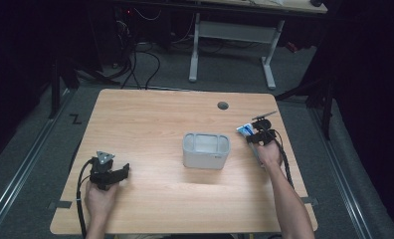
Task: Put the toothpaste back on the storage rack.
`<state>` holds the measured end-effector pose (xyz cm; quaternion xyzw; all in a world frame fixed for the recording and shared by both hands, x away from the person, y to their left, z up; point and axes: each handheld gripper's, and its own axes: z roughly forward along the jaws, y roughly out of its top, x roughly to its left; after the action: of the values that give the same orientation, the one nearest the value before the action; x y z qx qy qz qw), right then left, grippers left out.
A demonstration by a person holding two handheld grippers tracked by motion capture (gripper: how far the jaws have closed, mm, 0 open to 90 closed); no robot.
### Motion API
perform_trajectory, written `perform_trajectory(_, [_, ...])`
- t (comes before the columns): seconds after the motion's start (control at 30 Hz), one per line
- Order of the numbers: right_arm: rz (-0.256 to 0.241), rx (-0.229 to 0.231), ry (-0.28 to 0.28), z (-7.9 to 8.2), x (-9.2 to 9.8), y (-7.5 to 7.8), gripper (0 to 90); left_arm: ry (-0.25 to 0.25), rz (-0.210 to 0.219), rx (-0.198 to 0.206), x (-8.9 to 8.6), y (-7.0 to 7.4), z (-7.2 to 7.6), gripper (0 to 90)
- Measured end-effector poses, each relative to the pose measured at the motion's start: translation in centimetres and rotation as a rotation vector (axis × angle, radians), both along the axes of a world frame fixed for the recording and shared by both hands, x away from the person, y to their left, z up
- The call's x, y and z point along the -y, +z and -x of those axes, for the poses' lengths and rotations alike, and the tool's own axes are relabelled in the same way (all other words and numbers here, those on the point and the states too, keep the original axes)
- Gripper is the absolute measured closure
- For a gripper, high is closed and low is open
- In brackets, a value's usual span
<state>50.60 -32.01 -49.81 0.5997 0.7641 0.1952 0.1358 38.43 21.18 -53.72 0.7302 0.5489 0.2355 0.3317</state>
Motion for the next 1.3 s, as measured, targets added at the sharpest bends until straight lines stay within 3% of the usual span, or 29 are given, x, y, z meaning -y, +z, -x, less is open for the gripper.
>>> perform_trajectory(0.37, [-0.017, 0.024, 0.034, 1.0, 0.1, 1.3, 71.6, 0.0, 0.004, -0.001, 0.0, 0.0, 0.0, 27.5])
perform_trajectory(0.83, [-0.064, 0.147, 0.151, 3.8, -1.1, 4.6, 71.6, 0.0, 0.004, -0.001, 0.0, 0.0, 0.0, 27.4])
perform_trajectory(1.0, [-0.065, 0.181, 0.177, 4.4, -1.3, 5.1, 71.6, 0.0, 0.004, -0.001, 0.0, 0.0, 0.0, 27.4])
perform_trajectory(1.3, [-0.127, 0.21, 0.189, 5.5, -1.0, 6.0, 71.4, -0.002, 0.01, -0.002, -0.1, 0.0, 0.0, 27.7])
